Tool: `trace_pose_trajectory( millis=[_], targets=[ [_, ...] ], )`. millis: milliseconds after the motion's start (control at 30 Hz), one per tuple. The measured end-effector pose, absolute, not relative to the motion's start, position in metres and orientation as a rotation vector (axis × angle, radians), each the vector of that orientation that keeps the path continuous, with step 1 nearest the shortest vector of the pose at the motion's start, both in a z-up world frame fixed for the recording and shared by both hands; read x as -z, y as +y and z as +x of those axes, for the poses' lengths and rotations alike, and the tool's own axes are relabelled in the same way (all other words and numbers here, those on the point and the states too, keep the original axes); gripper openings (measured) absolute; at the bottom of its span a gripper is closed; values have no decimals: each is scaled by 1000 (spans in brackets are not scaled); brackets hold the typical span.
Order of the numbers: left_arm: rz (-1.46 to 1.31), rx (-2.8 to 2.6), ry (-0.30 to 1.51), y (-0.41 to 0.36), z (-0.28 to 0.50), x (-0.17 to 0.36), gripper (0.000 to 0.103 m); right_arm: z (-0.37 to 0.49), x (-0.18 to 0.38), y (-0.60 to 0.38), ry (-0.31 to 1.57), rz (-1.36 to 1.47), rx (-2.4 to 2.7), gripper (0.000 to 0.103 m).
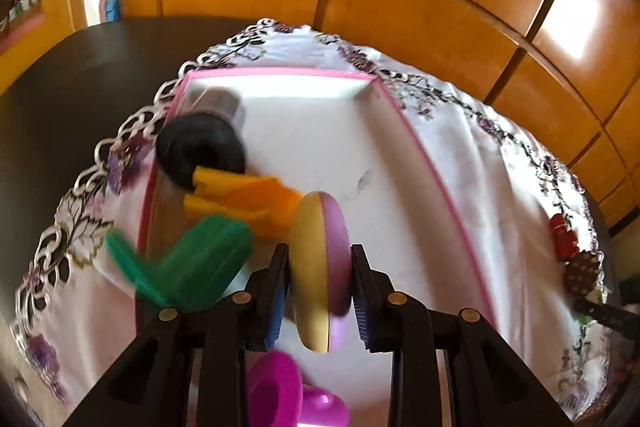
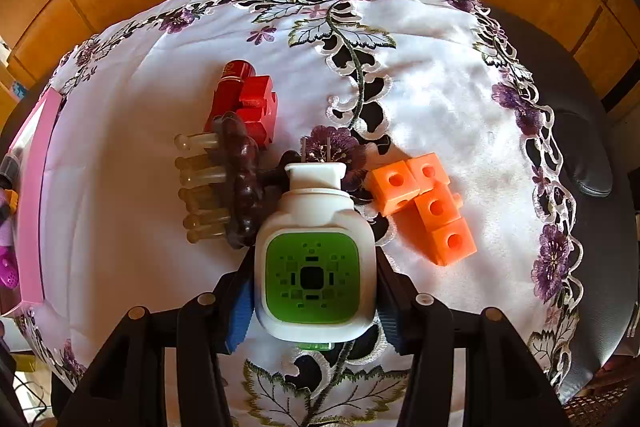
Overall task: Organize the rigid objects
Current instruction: 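Carry the purple egg into the tray and open the left gripper while the right gripper holds the device, then carry the white-green device into the tray and open the right gripper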
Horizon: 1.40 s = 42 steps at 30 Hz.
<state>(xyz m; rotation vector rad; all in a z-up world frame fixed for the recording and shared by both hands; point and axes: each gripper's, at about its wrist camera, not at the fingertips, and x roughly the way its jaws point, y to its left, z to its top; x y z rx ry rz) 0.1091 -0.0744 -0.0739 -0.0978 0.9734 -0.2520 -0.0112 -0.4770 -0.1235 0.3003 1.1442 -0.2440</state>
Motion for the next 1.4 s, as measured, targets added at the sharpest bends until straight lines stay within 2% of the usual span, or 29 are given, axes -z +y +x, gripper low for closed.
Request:
trace_pose_trajectory(
  millis=[300,367,533,667,933,1400],
  targets=[
    [-48,211,909,-70,97,67,40,-11,124,-477,1144,301,243,53],
    [-32,204,886,-71,93,62,53,-11,124,-478,1144,298,243,53],
    [3,178,821,-75,80,46,54,-11,123,-478,1144,295,243,52],
    [30,175,763,-77,67,30,61,-11,123,-477,1145,286,244,53],
    [11,228,737,-76,50,16,61,-14,120,-471,1140,275,255,52],
    [-12,204,752,-62,41,24,61,-37,113,-427,1086,277,206,52]
  ],
)
